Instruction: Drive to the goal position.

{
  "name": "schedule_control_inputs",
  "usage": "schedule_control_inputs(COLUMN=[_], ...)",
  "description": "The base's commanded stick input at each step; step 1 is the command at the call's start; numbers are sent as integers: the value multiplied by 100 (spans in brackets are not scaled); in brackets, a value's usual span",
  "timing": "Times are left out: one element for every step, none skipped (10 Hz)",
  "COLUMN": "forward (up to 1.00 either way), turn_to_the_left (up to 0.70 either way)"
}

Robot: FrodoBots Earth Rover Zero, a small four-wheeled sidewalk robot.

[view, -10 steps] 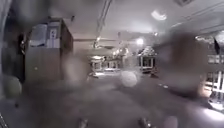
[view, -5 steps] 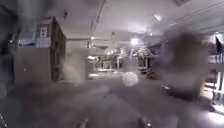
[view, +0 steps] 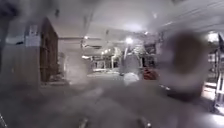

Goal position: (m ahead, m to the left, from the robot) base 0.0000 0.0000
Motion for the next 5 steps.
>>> schedule_control_inputs(forward=[45,45,45,45,33], turn_to_the_left=[-27,-27,-27,-27,-62])
